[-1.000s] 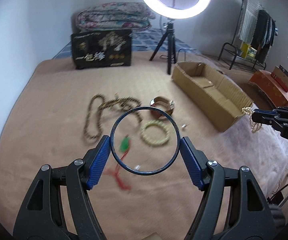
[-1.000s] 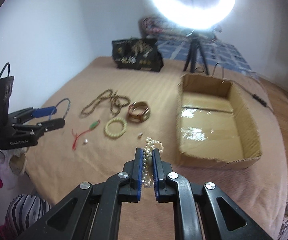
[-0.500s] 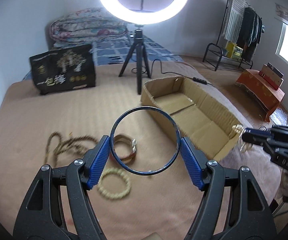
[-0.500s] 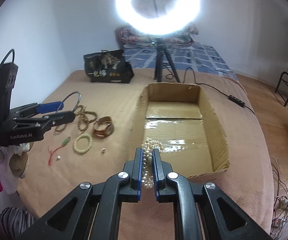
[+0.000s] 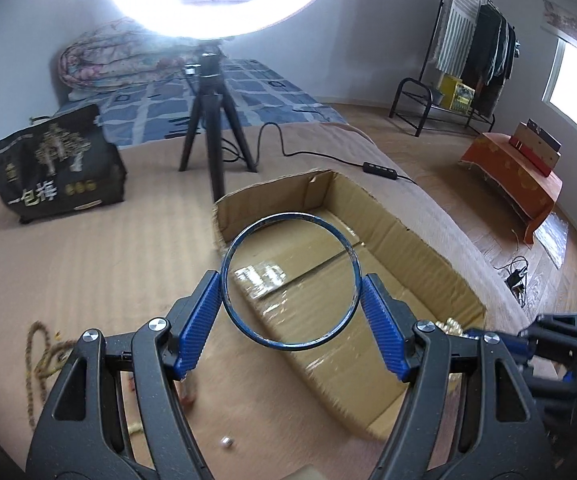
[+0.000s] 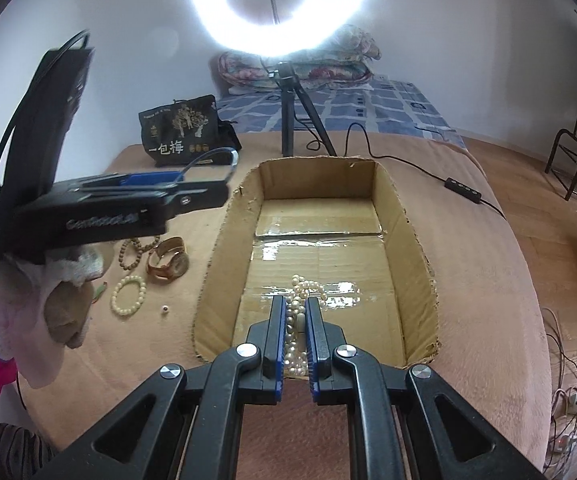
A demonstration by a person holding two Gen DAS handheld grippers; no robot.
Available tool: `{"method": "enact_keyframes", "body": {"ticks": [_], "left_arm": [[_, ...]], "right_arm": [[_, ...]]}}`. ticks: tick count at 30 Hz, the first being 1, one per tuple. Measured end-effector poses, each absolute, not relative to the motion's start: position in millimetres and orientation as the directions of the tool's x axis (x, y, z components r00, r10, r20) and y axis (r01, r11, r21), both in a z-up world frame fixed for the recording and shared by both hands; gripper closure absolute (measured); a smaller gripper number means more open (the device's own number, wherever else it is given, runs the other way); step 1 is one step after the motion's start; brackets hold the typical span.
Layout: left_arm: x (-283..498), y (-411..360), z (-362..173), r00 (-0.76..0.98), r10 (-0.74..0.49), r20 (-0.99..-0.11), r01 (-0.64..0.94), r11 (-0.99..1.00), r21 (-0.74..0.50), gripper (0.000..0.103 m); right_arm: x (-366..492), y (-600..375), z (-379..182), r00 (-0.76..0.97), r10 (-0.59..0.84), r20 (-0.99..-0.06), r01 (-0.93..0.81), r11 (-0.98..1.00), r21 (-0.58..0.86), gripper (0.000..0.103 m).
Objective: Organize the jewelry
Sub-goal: 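Lift the blue bangle with the left tool while the right tool lifts the pearl necklace, then open both tools over the cardboard box, dropping bangle and pearl necklace inside, then grasp the green jade pendant with the left tool while the right tool grasps a loose pearl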
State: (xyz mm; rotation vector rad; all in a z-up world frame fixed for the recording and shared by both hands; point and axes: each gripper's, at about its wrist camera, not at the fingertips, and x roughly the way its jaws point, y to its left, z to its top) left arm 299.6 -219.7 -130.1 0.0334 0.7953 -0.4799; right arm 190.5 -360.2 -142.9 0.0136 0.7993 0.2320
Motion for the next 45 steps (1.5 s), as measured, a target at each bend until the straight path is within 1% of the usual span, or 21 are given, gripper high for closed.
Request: {"method": "enact_keyframes", "body": {"ticks": [8,10,11,12,13,15,17,19,21,33,38,40,42,45], "left_arm": [[308,-242,-138,0.586,-0.403,-0.703,0.439,0.887,-0.143,0.030],[308,-243,-139,0.581,-0.410,-0.703,0.445,0.883,-0.147,0.030],[308,-244,-139,0.577,-0.414,-0.704,0.449,0.881,-0.150,0.030],[309,-245,-139,0.572,-0.415,-0.707,0.449,0.880,-0.152,0.030],[309,-244,-138,0.570,-0.414,-0.710,0.448,0.881,-0.154,0.029],[309,-243,-137,0.569,-0.413,-0.712,0.444,0.882,-0.157,0.029],[309,-242,-135,0.570,-0.409,-0.713,0.438,0.885,-0.158,0.029],[308,-240,-133,0.568,-0.413,-0.712,0.437,0.884,-0.164,0.029],[306,-238,-130,0.573,-0.412,-0.708,0.439,0.884,-0.159,0.029],[275,-210,-101,0.619,-0.392,-0.681,0.424,0.896,-0.131,0.029],[260,-184,-87,0.649,-0.374,-0.663,0.405,0.907,-0.116,0.029],[253,-170,-81,0.664,-0.359,-0.656,0.392,0.914,-0.103,0.029],[248,-157,-77,0.676,-0.343,-0.652,0.381,0.920,-0.090,0.029],[238,-133,-71,0.703,-0.310,-0.640,0.356,0.932,-0.061,0.029]], "right_arm": [[198,-363,-150,0.665,0.218,-0.714,-0.205,0.973,0.105,0.096],[199,-363,-150,0.668,0.218,-0.711,-0.206,0.973,0.104,0.093],[198,-363,-150,0.671,0.218,-0.708,-0.207,0.973,0.104,0.089],[198,-363,-149,0.676,0.215,-0.705,-0.204,0.974,0.101,0.078],[198,-363,-148,0.684,0.206,-0.700,-0.200,0.976,0.092,0.071],[196,-361,-147,0.689,0.200,-0.697,-0.199,0.977,0.083,0.070],[195,-361,-146,0.688,0.195,-0.699,-0.197,0.977,0.078,0.066],[193,-361,-144,0.693,0.185,-0.697,-0.192,0.979,0.068,0.052],[189,-360,-142,0.701,0.177,-0.691,-0.188,0.980,0.060,0.050],[167,-352,-124,0.715,0.163,-0.680,-0.178,0.983,0.049,0.049],[156,-341,-114,0.723,0.159,-0.672,-0.184,0.982,0.034,0.042],[152,-337,-111,0.725,0.160,-0.670,-0.188,0.982,0.032,0.036],[148,-331,-108,0.726,0.161,-0.669,-0.194,0.981,0.026,0.035],[144,-321,-103,0.725,0.166,-0.669,-0.205,0.979,0.020,0.027]]}}
